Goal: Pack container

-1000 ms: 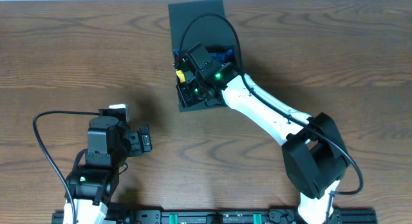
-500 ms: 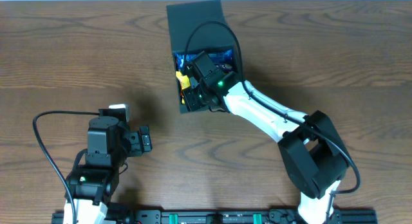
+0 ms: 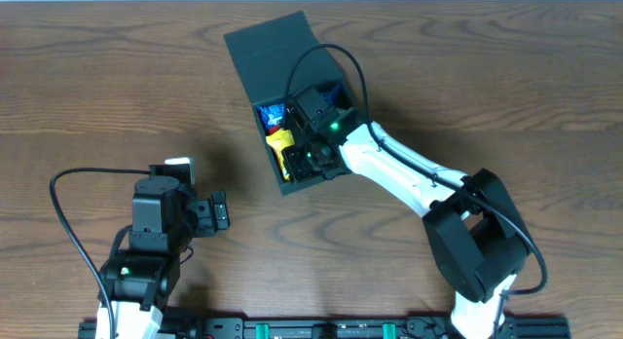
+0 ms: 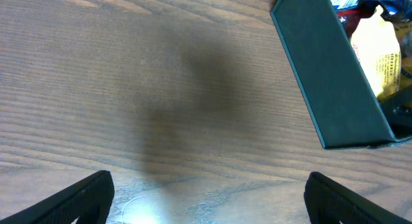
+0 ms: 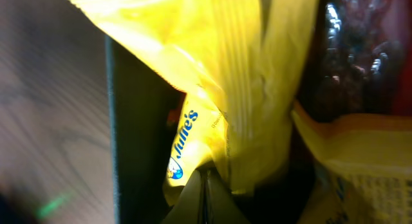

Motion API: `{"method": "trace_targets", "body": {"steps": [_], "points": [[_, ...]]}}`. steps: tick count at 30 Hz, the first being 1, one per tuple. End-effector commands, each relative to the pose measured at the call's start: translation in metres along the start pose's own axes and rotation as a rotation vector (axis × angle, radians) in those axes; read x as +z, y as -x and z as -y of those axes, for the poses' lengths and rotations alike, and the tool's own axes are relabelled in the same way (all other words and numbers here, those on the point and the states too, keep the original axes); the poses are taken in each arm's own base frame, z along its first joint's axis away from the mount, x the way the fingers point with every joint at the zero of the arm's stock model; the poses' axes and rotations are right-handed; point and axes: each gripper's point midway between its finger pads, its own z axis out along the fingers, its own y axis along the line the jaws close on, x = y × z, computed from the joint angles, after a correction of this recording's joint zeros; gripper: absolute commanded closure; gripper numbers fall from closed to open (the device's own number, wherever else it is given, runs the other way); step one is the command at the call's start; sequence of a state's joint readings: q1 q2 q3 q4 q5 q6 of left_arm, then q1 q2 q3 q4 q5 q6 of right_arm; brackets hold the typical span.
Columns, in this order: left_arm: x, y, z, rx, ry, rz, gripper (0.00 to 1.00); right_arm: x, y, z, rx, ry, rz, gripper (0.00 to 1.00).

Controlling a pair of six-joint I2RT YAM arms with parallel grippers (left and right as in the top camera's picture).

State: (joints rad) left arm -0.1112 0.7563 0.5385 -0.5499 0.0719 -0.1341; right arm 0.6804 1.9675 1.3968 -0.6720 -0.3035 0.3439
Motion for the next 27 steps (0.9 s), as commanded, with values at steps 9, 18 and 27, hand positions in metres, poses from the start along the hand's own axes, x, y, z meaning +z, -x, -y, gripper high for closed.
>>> {"method": "trace_targets", "body": {"steps": [9,18,27], "points": [[0.001,-0.002,-0.003,0.002,0.008,-0.001,0.05,-0.109,0.085,-0.008,-0.071,0.004,0.436,0.99],[0.001,-0.002,-0.003,0.002,0.008,-0.001,0.05,-0.130,0.075,0.087,0.114,-0.156,0.372,0.99],[0.001,-0.002,-0.003,0.002,0.008,-0.001,0.05,-0.093,0.033,0.091,0.164,-0.118,0.238,0.99]]}}
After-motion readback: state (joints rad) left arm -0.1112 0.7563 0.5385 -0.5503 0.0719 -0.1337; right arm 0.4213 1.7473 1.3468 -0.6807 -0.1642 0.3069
